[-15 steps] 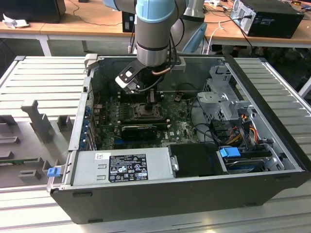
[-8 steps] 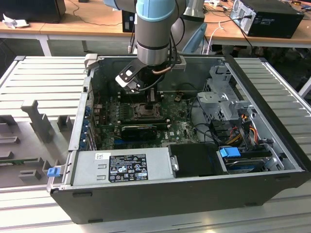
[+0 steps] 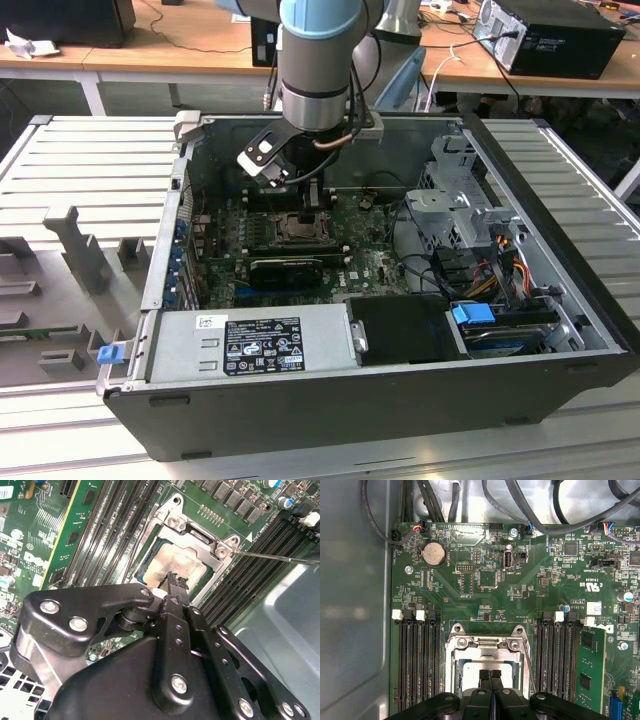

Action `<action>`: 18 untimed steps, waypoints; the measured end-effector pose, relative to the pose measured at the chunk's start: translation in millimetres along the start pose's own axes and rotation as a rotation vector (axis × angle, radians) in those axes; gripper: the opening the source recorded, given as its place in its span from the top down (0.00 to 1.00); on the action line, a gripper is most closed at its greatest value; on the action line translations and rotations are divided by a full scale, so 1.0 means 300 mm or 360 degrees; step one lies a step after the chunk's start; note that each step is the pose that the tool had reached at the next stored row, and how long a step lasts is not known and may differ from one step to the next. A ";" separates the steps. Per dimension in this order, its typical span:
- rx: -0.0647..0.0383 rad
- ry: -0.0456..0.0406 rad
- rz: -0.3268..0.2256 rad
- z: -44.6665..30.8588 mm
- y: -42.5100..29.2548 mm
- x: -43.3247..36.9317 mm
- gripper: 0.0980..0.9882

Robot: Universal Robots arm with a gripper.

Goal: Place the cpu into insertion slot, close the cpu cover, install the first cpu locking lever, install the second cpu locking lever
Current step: 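Install the first cpu locking lever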

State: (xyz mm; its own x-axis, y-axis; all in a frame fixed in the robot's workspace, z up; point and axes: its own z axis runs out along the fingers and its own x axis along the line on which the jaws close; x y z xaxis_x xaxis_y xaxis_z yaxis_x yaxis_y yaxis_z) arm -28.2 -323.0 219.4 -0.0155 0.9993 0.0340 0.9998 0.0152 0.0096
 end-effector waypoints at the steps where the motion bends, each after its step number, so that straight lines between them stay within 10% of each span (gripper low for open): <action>1: 0.0000 0.0000 0.0000 -0.001 0.000 0.000 0.99; 15: 0.0000 0.0000 0.0000 -0.035 0.000 0.001 0.99; 18: 0.0000 0.0000 0.0000 -0.079 0.001 0.003 0.99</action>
State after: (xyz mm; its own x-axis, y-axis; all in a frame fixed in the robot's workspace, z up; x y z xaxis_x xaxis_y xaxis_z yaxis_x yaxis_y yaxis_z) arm -28.2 -323.1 243.0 -0.0155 0.9993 0.0340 0.9998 0.0152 0.0096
